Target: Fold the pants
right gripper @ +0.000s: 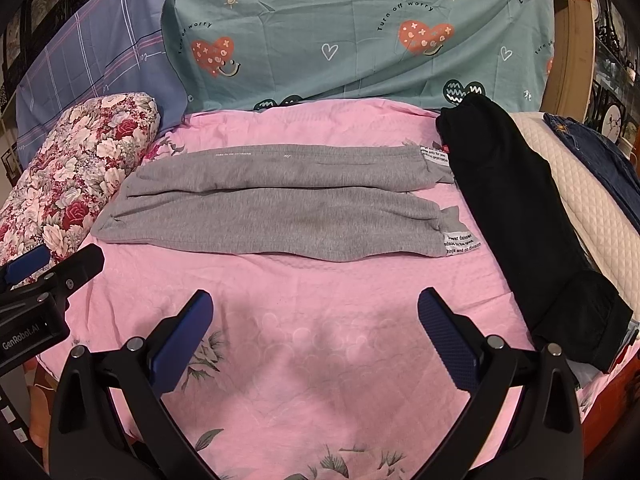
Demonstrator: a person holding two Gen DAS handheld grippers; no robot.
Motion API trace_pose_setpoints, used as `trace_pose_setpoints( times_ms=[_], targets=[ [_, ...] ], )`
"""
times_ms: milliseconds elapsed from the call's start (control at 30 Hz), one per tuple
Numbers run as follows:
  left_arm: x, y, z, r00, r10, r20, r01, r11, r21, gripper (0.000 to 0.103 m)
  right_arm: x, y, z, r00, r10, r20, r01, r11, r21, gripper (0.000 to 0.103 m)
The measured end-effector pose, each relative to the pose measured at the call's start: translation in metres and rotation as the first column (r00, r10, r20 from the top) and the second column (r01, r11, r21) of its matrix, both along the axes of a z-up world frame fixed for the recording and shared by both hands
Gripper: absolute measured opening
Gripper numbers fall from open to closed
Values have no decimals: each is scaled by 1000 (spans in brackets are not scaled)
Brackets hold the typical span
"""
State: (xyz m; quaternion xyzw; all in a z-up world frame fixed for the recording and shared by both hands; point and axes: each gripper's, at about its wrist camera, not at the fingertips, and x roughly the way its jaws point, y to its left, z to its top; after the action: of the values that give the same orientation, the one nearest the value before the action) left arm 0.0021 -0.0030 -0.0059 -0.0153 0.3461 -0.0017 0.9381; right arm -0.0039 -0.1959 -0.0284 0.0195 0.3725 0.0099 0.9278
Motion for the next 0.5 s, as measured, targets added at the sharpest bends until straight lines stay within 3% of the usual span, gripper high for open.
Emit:
trace_pose_setpoints(
  times_ms=[500],
  targets=[
    [1, -1, -2, 1000, -1, -2, 1, 1000, 1, 101, 0, -1, -1, 1000, 0, -2, 0, 1000, 0, 102]
  ],
)
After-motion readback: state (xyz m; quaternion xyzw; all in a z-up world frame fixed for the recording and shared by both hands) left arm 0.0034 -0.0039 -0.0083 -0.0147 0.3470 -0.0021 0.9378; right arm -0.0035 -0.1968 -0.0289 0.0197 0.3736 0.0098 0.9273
